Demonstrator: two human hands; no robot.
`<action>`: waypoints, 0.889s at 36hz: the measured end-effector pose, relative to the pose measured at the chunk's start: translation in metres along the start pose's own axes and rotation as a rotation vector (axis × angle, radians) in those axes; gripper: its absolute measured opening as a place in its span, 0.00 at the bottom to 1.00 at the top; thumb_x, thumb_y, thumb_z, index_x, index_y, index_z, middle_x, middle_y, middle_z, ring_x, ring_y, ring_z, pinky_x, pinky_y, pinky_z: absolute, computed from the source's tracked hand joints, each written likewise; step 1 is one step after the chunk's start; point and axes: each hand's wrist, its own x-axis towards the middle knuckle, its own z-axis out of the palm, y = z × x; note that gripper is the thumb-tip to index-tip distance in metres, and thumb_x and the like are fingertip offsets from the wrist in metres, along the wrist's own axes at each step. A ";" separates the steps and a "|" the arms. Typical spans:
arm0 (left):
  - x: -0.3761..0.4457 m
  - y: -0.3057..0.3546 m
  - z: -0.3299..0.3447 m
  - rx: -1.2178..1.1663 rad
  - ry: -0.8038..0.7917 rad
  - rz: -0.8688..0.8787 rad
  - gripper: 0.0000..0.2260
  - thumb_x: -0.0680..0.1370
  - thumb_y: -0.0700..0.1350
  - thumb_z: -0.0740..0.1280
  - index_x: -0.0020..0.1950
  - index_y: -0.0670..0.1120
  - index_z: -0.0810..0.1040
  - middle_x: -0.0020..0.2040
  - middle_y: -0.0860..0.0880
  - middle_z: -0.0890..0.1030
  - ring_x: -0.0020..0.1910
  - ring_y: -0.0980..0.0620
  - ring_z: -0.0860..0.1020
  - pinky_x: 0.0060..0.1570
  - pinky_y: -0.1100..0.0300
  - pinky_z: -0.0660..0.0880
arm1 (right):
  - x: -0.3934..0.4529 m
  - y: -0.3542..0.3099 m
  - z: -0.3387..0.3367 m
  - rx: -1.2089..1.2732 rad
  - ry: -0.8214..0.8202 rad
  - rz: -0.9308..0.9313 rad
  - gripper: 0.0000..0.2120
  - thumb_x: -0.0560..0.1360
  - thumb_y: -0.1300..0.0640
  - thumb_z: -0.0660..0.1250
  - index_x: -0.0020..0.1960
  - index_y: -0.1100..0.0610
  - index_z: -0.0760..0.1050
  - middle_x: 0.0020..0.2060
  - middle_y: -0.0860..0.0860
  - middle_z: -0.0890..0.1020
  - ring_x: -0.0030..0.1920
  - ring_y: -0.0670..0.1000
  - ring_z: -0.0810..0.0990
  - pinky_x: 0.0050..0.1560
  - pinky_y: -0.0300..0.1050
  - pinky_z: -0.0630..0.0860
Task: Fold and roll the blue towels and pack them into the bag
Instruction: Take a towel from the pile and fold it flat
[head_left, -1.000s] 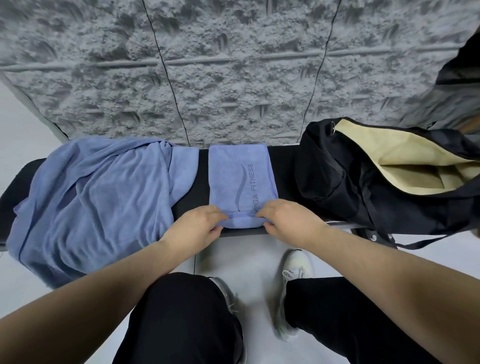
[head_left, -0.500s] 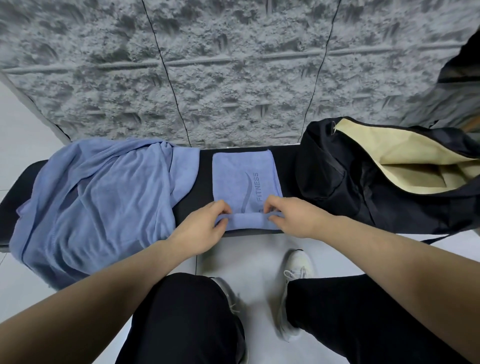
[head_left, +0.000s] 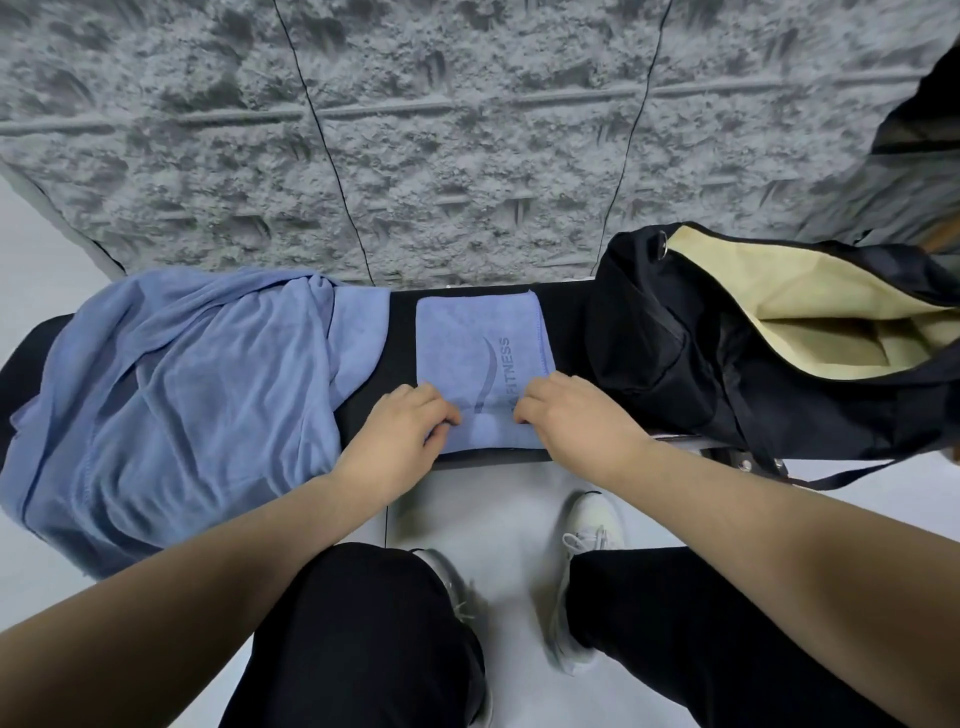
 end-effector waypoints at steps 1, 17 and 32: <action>0.000 0.000 0.000 0.030 -0.009 0.024 0.07 0.73 0.35 0.69 0.48 0.45 0.83 0.44 0.50 0.80 0.38 0.47 0.74 0.41 0.49 0.76 | 0.000 -0.001 0.001 -0.019 0.003 -0.014 0.19 0.58 0.70 0.75 0.45 0.54 0.81 0.38 0.49 0.77 0.37 0.53 0.75 0.35 0.42 0.65; 0.003 -0.002 -0.006 0.286 -0.102 0.155 0.19 0.61 0.50 0.83 0.48 0.47 0.84 0.42 0.52 0.81 0.43 0.48 0.78 0.41 0.59 0.68 | 0.001 -0.002 -0.007 0.108 -0.082 0.037 0.17 0.77 0.53 0.67 0.65 0.54 0.75 0.56 0.51 0.78 0.58 0.54 0.75 0.62 0.46 0.69; -0.008 0.009 -0.013 0.139 -0.189 0.007 0.11 0.72 0.53 0.58 0.38 0.51 0.77 0.34 0.56 0.75 0.35 0.55 0.69 0.38 0.58 0.70 | -0.013 -0.003 -0.016 0.288 -0.219 0.120 0.12 0.79 0.50 0.62 0.62 0.47 0.69 0.51 0.50 0.78 0.53 0.52 0.75 0.54 0.50 0.74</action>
